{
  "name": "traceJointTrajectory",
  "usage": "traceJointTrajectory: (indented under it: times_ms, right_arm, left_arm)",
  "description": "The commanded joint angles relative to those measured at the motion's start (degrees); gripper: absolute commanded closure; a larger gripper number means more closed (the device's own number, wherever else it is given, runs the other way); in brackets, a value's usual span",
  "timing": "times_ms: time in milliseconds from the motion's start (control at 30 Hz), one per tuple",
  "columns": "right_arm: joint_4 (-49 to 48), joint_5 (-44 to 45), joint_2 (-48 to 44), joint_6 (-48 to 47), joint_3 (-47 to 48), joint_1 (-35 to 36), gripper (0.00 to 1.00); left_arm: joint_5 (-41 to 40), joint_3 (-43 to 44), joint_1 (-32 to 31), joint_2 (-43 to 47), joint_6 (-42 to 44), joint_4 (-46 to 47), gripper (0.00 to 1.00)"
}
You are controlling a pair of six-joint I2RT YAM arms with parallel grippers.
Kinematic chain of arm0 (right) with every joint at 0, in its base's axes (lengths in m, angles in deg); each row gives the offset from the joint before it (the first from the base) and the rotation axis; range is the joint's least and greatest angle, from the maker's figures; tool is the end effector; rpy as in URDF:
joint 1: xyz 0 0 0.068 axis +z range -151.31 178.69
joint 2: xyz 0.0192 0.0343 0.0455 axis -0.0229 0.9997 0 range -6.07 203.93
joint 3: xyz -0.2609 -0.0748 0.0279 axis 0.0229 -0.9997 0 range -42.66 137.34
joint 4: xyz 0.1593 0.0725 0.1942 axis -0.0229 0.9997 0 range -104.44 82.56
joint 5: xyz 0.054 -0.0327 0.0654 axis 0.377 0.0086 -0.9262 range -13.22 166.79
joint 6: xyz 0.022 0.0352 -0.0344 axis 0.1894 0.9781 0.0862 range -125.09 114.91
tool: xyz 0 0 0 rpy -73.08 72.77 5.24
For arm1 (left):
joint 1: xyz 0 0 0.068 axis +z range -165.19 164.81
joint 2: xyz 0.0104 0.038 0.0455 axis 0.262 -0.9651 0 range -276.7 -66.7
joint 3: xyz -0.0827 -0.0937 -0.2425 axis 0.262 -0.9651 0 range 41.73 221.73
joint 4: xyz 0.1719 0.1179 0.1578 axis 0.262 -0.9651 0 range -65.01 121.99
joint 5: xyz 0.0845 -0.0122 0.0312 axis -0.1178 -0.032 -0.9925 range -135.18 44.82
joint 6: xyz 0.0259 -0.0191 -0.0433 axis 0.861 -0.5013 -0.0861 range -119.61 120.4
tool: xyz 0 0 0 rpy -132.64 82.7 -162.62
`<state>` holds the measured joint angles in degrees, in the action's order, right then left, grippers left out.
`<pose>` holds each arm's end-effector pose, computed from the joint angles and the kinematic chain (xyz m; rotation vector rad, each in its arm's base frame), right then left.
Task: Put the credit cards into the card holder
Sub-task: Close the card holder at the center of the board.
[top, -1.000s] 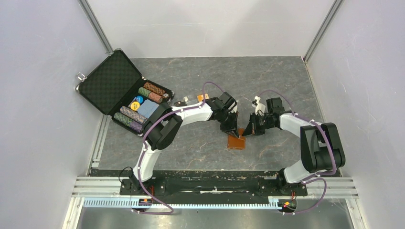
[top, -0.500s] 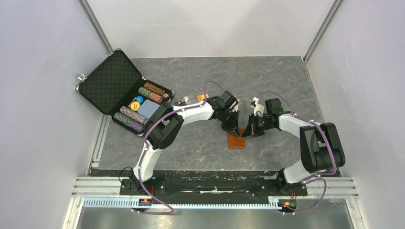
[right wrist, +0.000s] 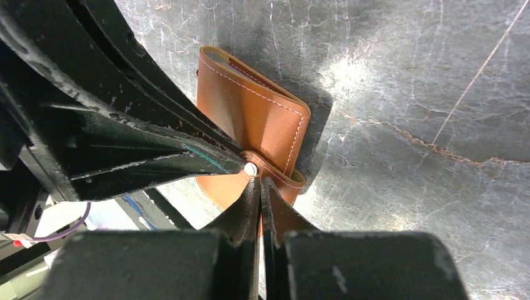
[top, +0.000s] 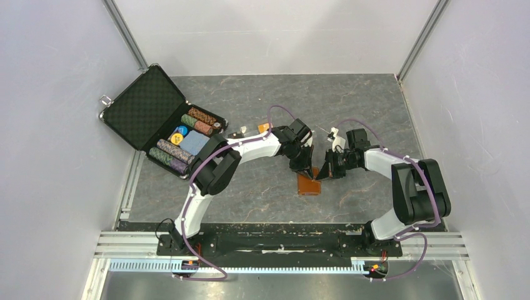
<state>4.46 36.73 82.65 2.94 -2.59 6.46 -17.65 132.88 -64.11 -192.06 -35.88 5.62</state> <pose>0.2542 0.0578 0.1397 -0.1871 2.6705 1.0368 0.2905 -0.3582 0.1488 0.5055 2.8655 -1.0398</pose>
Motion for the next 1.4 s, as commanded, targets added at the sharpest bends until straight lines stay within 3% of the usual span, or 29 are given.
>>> traceJointTrajectory:
  times_ms: [0, 1367]
  right_arm:
    - [-0.79, 0.24, 0.65, -1.01, 1.41, 0.57, 1.00]
    - [-5.22, -1.83, -0.26, 1.84, 1.30, 2.68, 1.00]
  left_arm:
    - [-1.80, 1.39, -0.46, 1.32, 3.29, -1.53, 0.98]
    - [-4.74, 0.69, -1.81, 5.32, 5.23, -5.45, 0.98]
